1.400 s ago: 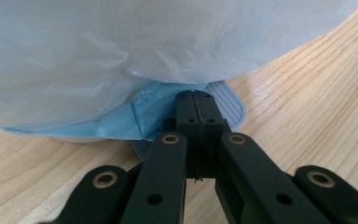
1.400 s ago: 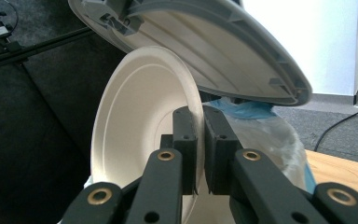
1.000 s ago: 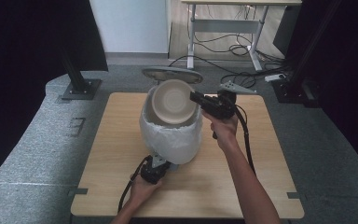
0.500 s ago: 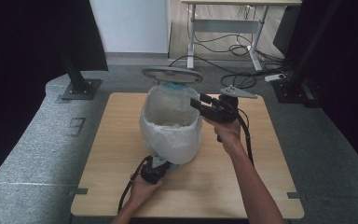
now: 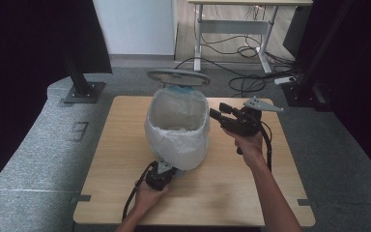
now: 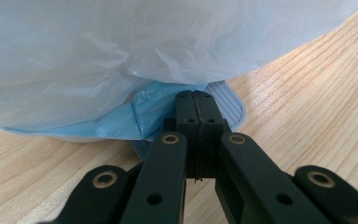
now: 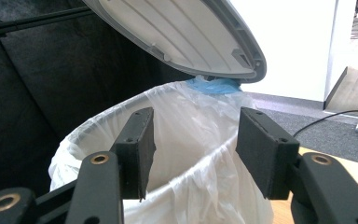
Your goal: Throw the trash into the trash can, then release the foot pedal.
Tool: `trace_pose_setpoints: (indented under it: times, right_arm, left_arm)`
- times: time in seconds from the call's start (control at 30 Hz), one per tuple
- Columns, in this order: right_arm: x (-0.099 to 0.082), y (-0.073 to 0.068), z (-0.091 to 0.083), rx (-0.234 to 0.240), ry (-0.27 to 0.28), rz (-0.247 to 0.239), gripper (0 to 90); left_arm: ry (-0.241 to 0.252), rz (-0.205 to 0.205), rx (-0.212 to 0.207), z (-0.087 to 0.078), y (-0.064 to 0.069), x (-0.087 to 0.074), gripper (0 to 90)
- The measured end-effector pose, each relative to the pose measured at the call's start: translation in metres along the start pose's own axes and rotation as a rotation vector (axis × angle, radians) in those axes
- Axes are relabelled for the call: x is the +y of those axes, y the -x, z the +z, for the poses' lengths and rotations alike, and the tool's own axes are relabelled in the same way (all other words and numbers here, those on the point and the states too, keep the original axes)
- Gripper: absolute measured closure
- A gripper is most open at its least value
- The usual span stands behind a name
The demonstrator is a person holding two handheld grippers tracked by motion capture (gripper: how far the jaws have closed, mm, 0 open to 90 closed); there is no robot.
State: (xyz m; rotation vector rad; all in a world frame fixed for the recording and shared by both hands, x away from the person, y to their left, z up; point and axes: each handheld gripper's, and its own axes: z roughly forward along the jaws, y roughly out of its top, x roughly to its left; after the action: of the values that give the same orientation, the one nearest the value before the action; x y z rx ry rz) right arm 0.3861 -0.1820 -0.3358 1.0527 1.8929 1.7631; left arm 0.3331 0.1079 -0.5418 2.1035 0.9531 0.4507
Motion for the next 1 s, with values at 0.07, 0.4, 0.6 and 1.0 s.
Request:
trace_pose_setpoints:
  times: [0.07, 0.4, 0.6, 1.0]
  right_arm:
    - [-0.001, 0.0, -0.002, 0.0, 0.002, 0.003, 45.7]
    - [-0.016, 0.007, -0.017, -0.009, -0.023, -0.013, 45.7]
    - [-0.03, 0.012, -0.027, -0.011, -0.03, -0.01, 45.7]
    - [-0.068, 0.021, -0.05, -0.042, -0.069, -0.026, 44.4]
  left_arm:
    - [0.001, -0.001, 0.002, 0.0, 0.0, 0.0, 90.0]
    - [-0.001, -0.015, -0.017, -0.002, -0.002, 0.001, 85.7]
    - [0.019, -0.029, -0.028, -0.009, 0.0, 0.002, 69.8]
    - [0.035, -0.073, -0.035, -0.029, -0.006, 0.0, 48.5]
